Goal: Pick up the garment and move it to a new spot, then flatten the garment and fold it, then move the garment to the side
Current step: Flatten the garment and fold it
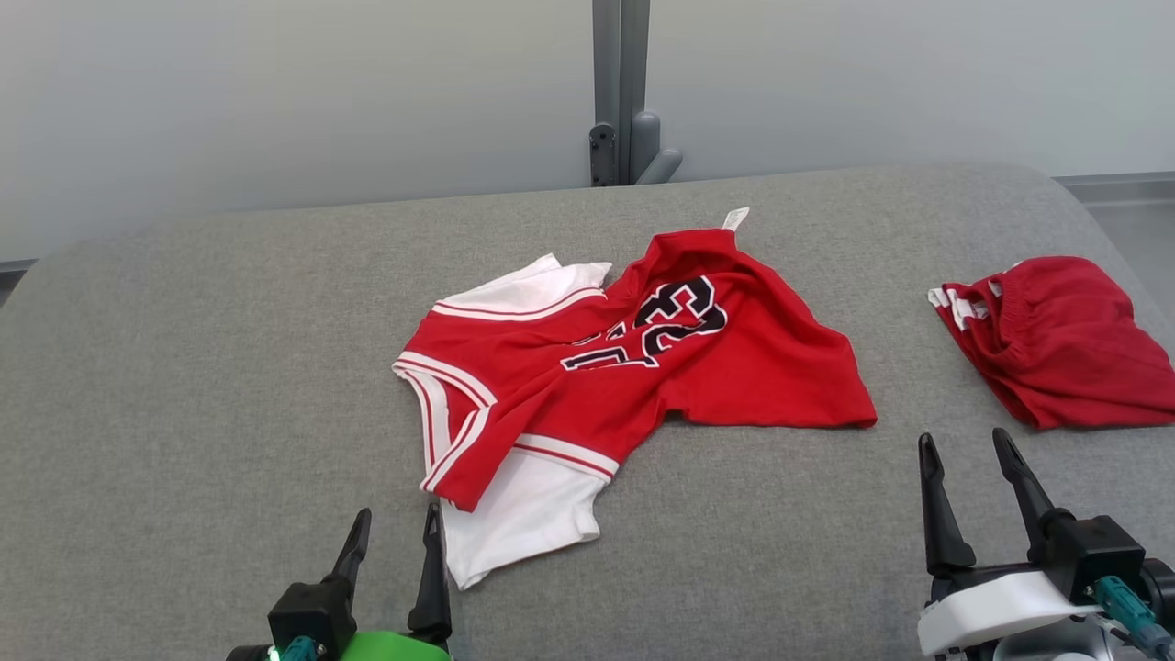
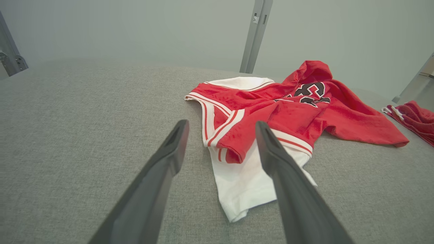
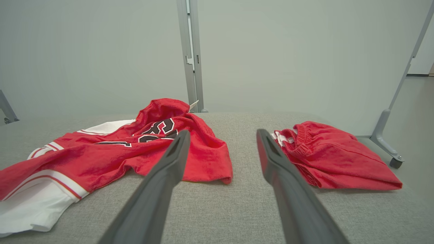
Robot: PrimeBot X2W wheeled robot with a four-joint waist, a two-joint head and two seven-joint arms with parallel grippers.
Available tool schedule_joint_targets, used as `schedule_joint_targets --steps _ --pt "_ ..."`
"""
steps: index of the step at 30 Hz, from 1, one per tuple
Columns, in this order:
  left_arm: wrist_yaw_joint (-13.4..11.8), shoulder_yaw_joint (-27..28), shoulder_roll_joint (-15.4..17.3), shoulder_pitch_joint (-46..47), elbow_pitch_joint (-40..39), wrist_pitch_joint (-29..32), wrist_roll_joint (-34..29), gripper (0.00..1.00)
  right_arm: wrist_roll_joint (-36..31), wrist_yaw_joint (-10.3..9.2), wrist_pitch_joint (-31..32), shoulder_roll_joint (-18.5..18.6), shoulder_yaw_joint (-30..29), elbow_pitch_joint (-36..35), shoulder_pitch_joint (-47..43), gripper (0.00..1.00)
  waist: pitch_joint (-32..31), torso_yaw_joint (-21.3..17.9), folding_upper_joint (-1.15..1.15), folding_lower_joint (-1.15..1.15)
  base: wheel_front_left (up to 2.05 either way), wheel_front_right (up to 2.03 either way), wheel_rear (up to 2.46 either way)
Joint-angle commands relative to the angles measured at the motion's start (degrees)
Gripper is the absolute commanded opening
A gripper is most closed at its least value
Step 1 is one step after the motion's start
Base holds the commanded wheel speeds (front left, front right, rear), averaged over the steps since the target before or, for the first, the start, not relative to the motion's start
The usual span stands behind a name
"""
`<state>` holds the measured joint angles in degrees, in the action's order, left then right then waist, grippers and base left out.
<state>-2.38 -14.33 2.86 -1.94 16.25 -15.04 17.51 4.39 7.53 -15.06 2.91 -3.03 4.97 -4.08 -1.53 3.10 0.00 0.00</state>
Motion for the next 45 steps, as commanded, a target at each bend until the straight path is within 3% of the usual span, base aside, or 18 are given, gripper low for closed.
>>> schedule_joint_targets --steps 1,11,16,22,40,42,45 --pt "-0.2 0.2 0.1 -0.8 -0.3 -0.1 -0.3 1.0 0.4 -0.09 -0.2 0.0 0.1 0.2 -0.6 1.0 -0.1 0.1 0.0 0.0 0.0 0.0 0.0" --pt "-1.4 0.8 0.1 -1.1 -0.5 -0.1 -0.1 1.0 0.5 -0.09 -0.2 0.0 0.6 0.5 -0.6 1.0 -0.6 0.5 0.0 0.0 0.0 0.0 0.0" --pt "-1.7 0.1 0.1 -0.9 3.9 0.0 1.2 1.0 0.6 -0.09 -0.2 0.0 0.7 0.5 -0.5 1.0 -0.5 0.4 0.0 0.0 0.0 0.0 0.0" --pt "-0.1 -4.1 0.1 2.2 10.3 4.3 9.5 1.0 0.6 -0.09 -0.2 0.0 0.8 0.6 -0.1 1.0 0.0 -0.2 0.0 0.0 0.0 0.0 0.0" --pt "-2.7 -9.4 0.1 9.4 21.2 5.5 25.1 1.0 0.2 -0.09 -0.2 0.0 0.9 0.9 0.8 1.0 1.8 -3.3 0.0 0.0 0.0 0.0 0.0" --pt "-2.7 -10.2 0.1 10.1 22.3 5.3 26.6 0.91 0.2 -0.09 -0.2 0.0 0.9 1.0 1.0 1.0 2.0 -3.5 0.0 0.0 0.0 0.0 0.0" --pt "-2.3 -11.3 0.1 11.4 23.4 4.7 29.3 0.67 0.1 -0.09 -0.2 0.0 0.9 1.1 1.1 1.0 2.4 -3.7 0.0 0.0 0.0 0.0 0.0"
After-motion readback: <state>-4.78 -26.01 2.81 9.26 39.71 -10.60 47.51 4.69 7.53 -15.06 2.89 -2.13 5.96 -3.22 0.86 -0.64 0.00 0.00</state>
